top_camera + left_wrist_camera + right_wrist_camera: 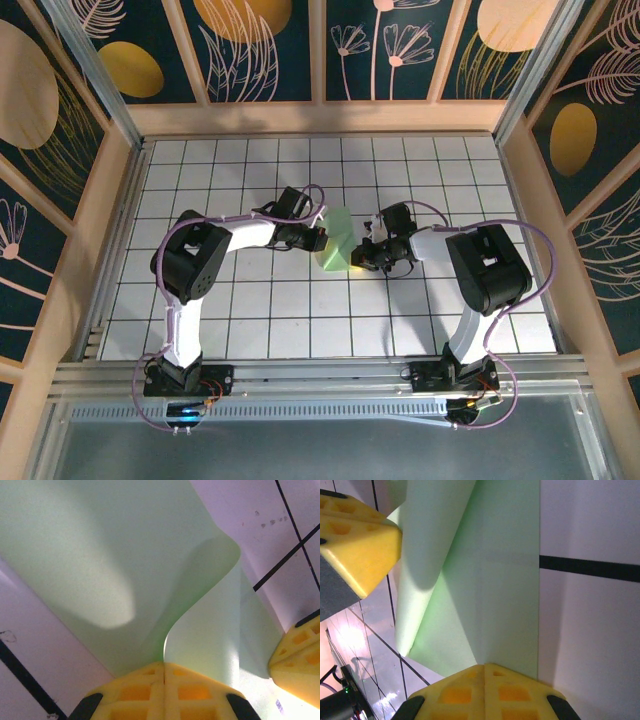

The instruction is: Fold a paper plane with a square sheet of paper (fold left side to right side)

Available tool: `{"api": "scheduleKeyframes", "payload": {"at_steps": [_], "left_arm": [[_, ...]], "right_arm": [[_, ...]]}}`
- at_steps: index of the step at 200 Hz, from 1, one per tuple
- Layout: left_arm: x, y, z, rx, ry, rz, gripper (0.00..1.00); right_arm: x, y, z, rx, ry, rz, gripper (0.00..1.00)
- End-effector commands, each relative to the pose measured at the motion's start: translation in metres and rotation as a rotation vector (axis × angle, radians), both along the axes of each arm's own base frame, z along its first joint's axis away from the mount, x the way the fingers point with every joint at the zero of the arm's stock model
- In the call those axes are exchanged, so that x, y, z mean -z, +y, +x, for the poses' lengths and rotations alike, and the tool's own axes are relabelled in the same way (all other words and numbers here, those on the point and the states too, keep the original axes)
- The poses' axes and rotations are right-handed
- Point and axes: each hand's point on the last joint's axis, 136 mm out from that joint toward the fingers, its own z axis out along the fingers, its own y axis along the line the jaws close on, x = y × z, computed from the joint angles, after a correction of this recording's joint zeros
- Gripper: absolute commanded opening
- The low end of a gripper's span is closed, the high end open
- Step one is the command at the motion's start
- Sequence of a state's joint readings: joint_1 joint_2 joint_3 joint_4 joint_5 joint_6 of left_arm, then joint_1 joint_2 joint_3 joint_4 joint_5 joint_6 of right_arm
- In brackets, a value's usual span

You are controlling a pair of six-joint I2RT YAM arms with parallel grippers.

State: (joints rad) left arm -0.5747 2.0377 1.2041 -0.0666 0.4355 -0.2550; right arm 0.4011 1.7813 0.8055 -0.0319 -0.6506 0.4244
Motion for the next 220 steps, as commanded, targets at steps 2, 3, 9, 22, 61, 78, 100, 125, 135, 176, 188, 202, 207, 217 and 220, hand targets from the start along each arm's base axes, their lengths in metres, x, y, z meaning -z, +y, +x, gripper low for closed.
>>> {"api": "scheduleKeyframes", "payload": {"at_steps": [2,3,9,22,61,78,100,125,135,176,188,202,207,217,220], "left_arm": [[0.018,0.007,-0.001,-0.009,0.017,0.026,0.0],[0.018,0.006,-0.001,-0.008,0.017,0.027,0.0],[0.019,0.007,-0.002,-0.008,0.02,0.03,0.0],[0.022,0.009,-0.004,-0.009,0.023,0.04,0.0],[0.029,0.015,-0.008,-0.012,0.033,0.066,0.0],[0.029,0.016,-0.008,-0.013,0.032,0.07,0.0],[0.028,0.017,-0.007,-0.014,0.028,0.075,0.0],[0.028,0.017,-0.007,-0.012,0.027,0.077,0.0],[0.028,0.017,-0.007,-0.013,0.027,0.075,0.0],[0.03,0.017,-0.009,-0.012,0.033,0.075,0.0],[0.029,0.017,-0.009,-0.015,0.032,0.074,0.0],[0.03,0.017,-0.01,-0.012,0.033,0.074,0.0],[0.03,0.017,-0.01,-0.013,0.033,0.075,0.0],[0.03,0.017,-0.01,-0.012,0.034,0.075,0.0],[0.03,0.018,-0.01,-0.014,0.034,0.075,0.0]], "right_arm": [[0.023,-0.014,-0.01,0.015,0.05,-0.093,0.0],[0.023,-0.013,-0.01,0.015,0.049,-0.092,0.0],[0.02,-0.012,-0.009,0.015,0.043,-0.083,0.0],[0.012,-0.009,-0.006,0.015,0.028,-0.06,0.0],[-0.027,-0.001,0.007,0.024,-0.043,0.036,0.0],[-0.045,0.001,0.013,0.033,-0.075,0.083,0.0],[-0.06,0.008,0.021,0.044,-0.102,0.14,0.0],[-0.062,0.021,0.028,0.039,-0.113,0.153,0.0],[-0.06,0.024,0.031,0.04,-0.113,0.155,0.0],[-0.05,0.041,0.037,0.018,-0.099,0.153,0.0],[-0.047,0.046,0.038,0.008,-0.099,0.153,0.0],[-0.043,0.049,0.04,0.005,-0.093,0.146,0.0],[-0.042,0.05,0.041,0.003,-0.093,0.145,0.0],[-0.039,0.052,0.042,0.001,-0.089,0.141,0.0],[-0.038,0.053,0.042,0.0,-0.087,0.14,0.0]]}}
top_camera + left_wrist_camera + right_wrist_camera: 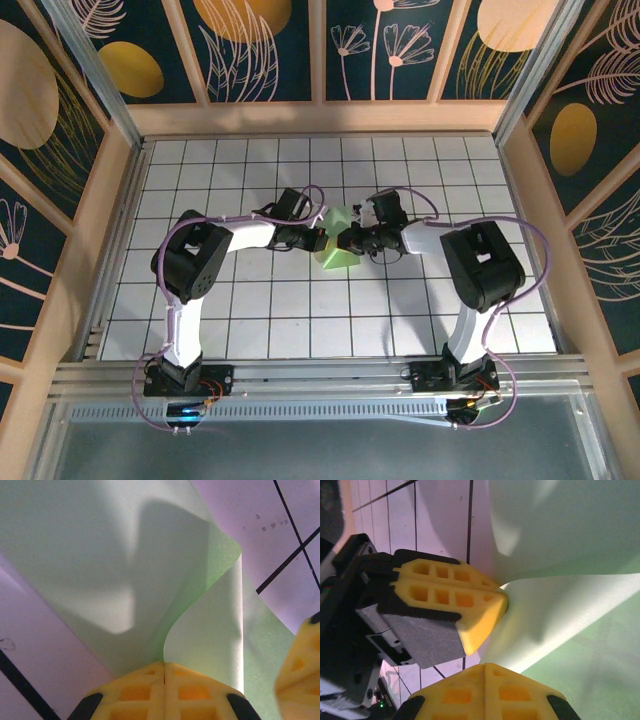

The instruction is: Fold a paper plane with a square sheet of paper (fold left side to right side)

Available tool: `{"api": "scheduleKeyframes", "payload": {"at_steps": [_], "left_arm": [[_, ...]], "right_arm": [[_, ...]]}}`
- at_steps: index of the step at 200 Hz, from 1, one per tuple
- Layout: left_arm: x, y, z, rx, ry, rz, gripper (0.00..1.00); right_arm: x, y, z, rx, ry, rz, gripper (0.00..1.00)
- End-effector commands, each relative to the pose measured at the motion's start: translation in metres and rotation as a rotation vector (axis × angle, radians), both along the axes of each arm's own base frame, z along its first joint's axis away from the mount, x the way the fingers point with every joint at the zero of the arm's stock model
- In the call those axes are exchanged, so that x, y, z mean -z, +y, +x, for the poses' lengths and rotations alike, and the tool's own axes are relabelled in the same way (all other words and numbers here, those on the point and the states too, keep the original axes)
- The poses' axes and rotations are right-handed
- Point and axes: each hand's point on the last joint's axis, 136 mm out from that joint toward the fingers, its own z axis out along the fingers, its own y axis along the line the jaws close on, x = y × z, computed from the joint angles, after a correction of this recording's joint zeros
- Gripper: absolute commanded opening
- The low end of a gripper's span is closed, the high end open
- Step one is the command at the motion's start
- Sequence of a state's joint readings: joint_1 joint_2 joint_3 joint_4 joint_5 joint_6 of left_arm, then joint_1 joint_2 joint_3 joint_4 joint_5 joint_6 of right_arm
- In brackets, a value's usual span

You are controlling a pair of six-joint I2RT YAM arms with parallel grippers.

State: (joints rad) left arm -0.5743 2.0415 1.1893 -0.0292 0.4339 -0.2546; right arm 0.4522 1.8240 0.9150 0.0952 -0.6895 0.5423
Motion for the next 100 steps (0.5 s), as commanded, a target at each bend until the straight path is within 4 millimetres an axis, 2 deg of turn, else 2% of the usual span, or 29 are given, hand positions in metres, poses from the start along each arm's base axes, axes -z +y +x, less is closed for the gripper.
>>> {"api": "scheduleKeyframes", "payload": {"at_steps": [1,32,100], "left_arm": [[0.029,0.018,-0.012,-0.012,0.051,0.084,0.0],[0.029,0.019,-0.012,-0.014,0.052,0.087,0.0],[0.029,0.019,-0.012,-0.013,0.049,0.091,0.0]], "right_arm": [[-0.002,0.01,0.008,-0.006,-0.012,0.013,0.0],[0.008,0.011,0.009,-0.007,-0.002,-0.013,0.0],[0.027,0.001,0.003,0.005,0.031,-0.092,0.0]]}}
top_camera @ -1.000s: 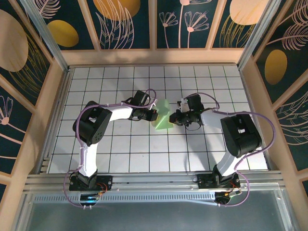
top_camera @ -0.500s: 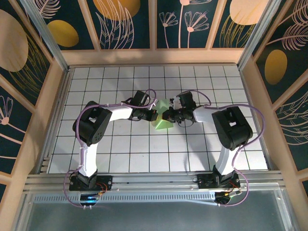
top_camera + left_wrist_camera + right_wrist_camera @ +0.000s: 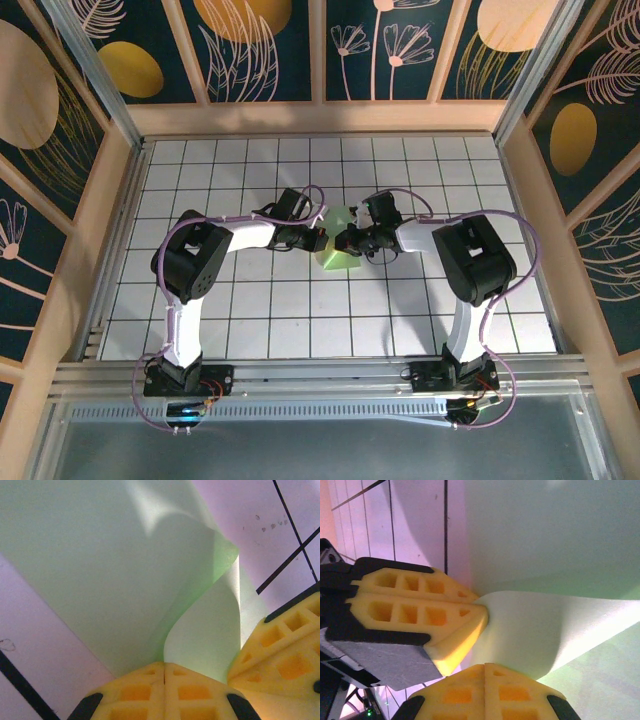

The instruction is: Fold a paper plane with a square sheet of paper (fold left side to right side)

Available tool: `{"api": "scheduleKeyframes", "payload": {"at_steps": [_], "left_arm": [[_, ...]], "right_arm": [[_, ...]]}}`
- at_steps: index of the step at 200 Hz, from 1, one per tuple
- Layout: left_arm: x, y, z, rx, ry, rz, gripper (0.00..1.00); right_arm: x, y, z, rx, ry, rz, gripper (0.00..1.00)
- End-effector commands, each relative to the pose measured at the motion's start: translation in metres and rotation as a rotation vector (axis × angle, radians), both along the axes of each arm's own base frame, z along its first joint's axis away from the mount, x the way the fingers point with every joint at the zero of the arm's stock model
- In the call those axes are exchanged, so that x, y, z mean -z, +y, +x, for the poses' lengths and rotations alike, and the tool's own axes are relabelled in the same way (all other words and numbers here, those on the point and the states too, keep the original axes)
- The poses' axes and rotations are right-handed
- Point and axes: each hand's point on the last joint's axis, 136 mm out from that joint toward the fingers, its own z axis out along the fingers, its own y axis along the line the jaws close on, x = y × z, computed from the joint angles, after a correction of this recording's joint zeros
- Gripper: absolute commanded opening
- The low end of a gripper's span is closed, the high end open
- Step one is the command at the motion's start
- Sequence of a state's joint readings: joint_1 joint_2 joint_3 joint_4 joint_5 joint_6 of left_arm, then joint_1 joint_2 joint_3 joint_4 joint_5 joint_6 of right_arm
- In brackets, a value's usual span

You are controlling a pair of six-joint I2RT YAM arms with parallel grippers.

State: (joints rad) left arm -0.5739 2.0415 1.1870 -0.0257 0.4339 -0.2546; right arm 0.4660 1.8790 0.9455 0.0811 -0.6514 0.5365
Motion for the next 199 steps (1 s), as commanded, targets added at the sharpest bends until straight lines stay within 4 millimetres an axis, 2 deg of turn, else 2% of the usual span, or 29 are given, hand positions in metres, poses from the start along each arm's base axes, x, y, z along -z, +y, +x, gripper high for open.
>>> {"api": "scheduleKeyframes", "payload": {"at_steps": [1,96,122,144,175,199], "left_arm": [[0.029,0.019,-0.012,-0.012,0.051,0.092,0.0],[0.031,0.021,-0.012,-0.015,0.05,0.099,0.0],[0.026,0.018,-0.01,-0.021,0.045,0.085,0.0],[0.011,0.013,-0.003,-0.037,0.027,0.049,0.08],[-0.024,0.008,0.014,-0.085,-0.026,0.013,0.21],[-0.05,0.007,0.019,-0.104,-0.061,-0.005,0.3]], "right_arm": [[0.01,-0.002,-0.001,0.0,0.015,-0.047,0.0],[0.026,-0.011,-0.007,0.015,0.05,-0.108,0.0],[0.03,-0.014,-0.009,0.021,0.06,-0.125,0.0],[0.035,-0.017,-0.013,0.027,0.076,-0.137,0.0],[0.039,-0.02,-0.017,0.034,0.085,-0.143,0.0],[0.038,-0.02,-0.017,0.038,0.083,-0.137,0.0]]}}
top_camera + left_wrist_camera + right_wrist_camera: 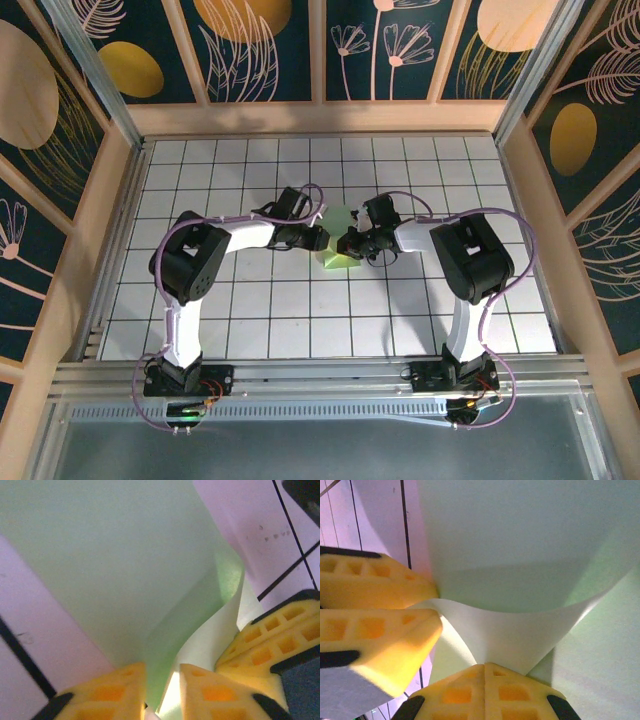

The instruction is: Fold a paper plane with a square sheet of paper (fold left side to right side)

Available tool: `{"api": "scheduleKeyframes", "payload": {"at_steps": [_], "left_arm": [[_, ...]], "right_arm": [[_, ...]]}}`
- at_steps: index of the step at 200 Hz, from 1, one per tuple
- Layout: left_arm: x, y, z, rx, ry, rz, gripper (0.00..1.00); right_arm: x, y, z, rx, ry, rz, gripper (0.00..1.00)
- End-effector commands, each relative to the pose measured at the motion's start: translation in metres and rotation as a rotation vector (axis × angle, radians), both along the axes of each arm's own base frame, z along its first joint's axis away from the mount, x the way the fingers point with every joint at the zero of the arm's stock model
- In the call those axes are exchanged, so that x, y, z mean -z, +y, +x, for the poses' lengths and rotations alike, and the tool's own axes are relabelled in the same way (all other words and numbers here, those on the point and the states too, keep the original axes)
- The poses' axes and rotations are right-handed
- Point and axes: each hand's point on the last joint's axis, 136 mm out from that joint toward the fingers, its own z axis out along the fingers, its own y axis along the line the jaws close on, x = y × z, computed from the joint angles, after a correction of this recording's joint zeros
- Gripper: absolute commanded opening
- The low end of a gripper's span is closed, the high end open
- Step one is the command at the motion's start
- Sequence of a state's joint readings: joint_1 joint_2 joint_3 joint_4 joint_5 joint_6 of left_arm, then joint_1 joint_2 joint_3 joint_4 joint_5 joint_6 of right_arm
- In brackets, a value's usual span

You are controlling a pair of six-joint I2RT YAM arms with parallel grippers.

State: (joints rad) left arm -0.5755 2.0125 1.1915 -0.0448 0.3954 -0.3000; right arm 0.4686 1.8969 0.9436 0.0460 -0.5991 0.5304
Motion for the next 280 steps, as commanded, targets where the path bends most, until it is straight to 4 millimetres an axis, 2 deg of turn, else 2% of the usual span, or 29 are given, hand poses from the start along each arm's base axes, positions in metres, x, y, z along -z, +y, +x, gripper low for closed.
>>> {"api": "scheduleKeyframes", "payload": {"at_steps": [1,16,29,55,83,115,131,163,194,234,259,280], "left_arm": [[-0.04,0.004,0.014,-0.05,-0.061,-0.012,0.3],[-0.05,0.006,0.011,-0.055,-0.065,-0.016,0.3],[-0.056,0.007,0.005,-0.051,-0.054,-0.032,0.26],[-0.061,0.005,-0.021,-0.028,0.006,-0.106,0.17],[-0.057,-0.007,-0.055,0.019,0.116,-0.217,0.11],[-0.046,-0.029,-0.076,0.075,0.192,-0.256,0.08],[-0.039,-0.034,-0.078,0.081,0.198,-0.242,0.07],[-0.017,-0.031,-0.076,0.064,0.208,-0.18,0.06],[-0.007,-0.027,-0.077,0.057,0.217,-0.155,0.05],[-0.013,-0.031,-0.077,0.064,0.21,-0.182,0.05],[-0.023,-0.031,-0.069,0.05,0.184,-0.194,0.06],[-0.024,-0.029,-0.062,0.029,0.179,-0.198,0.06]], "right_arm": [[0.022,-0.011,-0.015,0.015,0.057,-0.071,0.0],[0.021,-0.011,-0.014,0.014,0.052,-0.067,0.0],[0.02,-0.01,-0.014,0.013,0.05,-0.065,0.0],[0.019,-0.01,-0.014,0.013,0.048,-0.061,0.0],[0.018,-0.009,-0.014,0.01,0.048,-0.057,0.0],[0.02,-0.01,-0.015,0.009,0.052,-0.063,0.0],[0.02,-0.011,-0.016,0.009,0.055,-0.063,0.0],[0.021,-0.01,-0.016,0.005,0.057,-0.064,0.0],[0.021,-0.01,-0.016,0.006,0.058,-0.064,0.0],[0.022,-0.011,-0.017,0.005,0.062,-0.067,0.0],[0.022,-0.011,-0.017,0.003,0.059,-0.07,0.0],[0.023,-0.011,-0.017,0.002,0.059,-0.071,0.0]]}}
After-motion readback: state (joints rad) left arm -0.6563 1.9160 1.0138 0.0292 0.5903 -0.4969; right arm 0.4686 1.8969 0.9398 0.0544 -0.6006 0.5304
